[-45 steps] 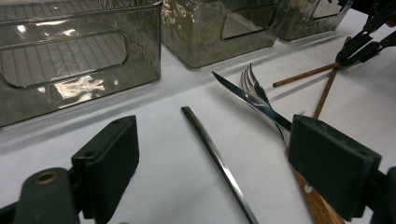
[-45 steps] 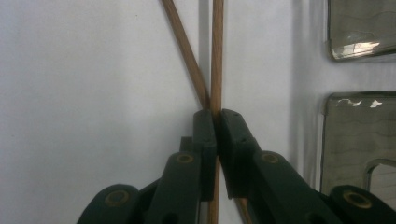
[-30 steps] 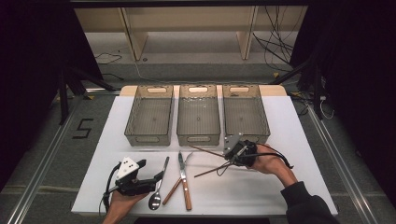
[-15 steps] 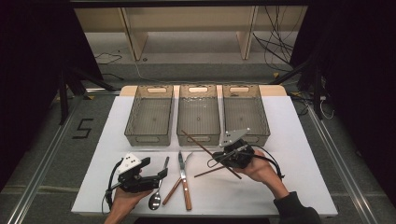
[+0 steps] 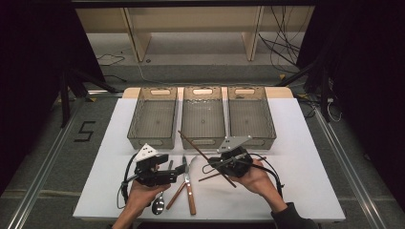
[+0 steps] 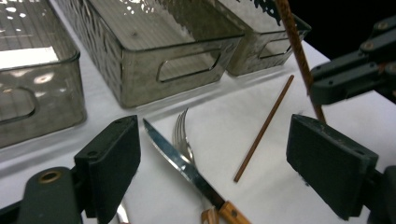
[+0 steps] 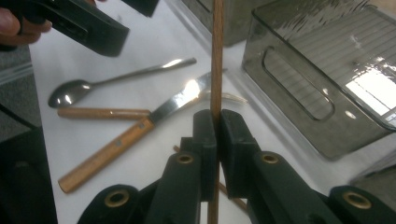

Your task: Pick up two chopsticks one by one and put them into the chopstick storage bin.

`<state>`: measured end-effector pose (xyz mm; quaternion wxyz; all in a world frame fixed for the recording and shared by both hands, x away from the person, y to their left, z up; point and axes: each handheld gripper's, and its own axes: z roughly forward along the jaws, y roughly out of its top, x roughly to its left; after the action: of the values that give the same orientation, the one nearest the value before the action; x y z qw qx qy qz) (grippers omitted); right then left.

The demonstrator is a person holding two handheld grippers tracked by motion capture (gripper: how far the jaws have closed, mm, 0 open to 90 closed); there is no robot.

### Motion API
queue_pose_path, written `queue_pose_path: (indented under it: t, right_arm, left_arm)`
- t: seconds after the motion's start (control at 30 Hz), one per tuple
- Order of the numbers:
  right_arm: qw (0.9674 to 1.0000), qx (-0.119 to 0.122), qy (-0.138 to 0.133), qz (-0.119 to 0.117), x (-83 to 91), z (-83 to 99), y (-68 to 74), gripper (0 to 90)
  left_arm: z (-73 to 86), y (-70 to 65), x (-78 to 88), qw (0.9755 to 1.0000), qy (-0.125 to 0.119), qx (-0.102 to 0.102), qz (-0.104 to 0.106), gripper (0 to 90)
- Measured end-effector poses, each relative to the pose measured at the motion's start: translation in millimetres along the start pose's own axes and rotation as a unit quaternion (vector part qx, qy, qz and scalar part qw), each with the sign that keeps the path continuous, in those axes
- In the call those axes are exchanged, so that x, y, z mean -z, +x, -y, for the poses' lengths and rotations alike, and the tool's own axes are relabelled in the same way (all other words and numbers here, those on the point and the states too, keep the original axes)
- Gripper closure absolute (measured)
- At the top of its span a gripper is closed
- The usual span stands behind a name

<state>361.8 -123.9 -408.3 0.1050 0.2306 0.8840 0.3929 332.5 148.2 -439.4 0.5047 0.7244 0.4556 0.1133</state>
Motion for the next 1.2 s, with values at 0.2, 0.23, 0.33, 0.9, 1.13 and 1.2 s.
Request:
queue_pose_path:
  t: [0.2, 0.23, 0.33, 0.9, 1.13, 1.2]
  right_arm:
    - [0.9998, -0.016, -0.013, -0.006, -3.9, -1.0, 8.4, 85.6]
    - [0.9997, -0.02, -0.017, -0.003, -4.5, -0.7, 9.0, 85.6]
    - [0.9992, -0.031, -0.025, -0.003, -6.6, 0.6, 9.3, 85.6]
    - [0.9984, -0.041, -0.036, -0.015, -9.8, -0.5, 18.9, 85.5]
    - [0.9984, -0.038, -0.039, -0.015, -10.5, -0.4, 20.7, 85.5]
    - [0.9984, -0.038, -0.039, -0.015, -10.4, -0.4, 20.6, 85.5]
  left_arm:
    - [-16.8, -5.1, -5.2, 0.9999, -0.01, 0.01, 0.006, 19.3]
    - [-16.8, -5.1, -5.2, 0.9999, -0.01, 0.01, 0.006, 19.5]
    - [-21.9, -7.2, -8.6, 0.9996, -0.012, 0.022, 0.016, 21.5]
    - [-26.1, -13.3, -26.7, 0.993, -0.008, 0.076, 0.09, 52.5]
    - [-24.8, -13.1, -28.0, 0.9898, -0.01, 0.08, 0.117, 68.5]
    - [-24.6, -12.9, -28.3, 0.9883, -0.011, 0.084, 0.127, 70.7]
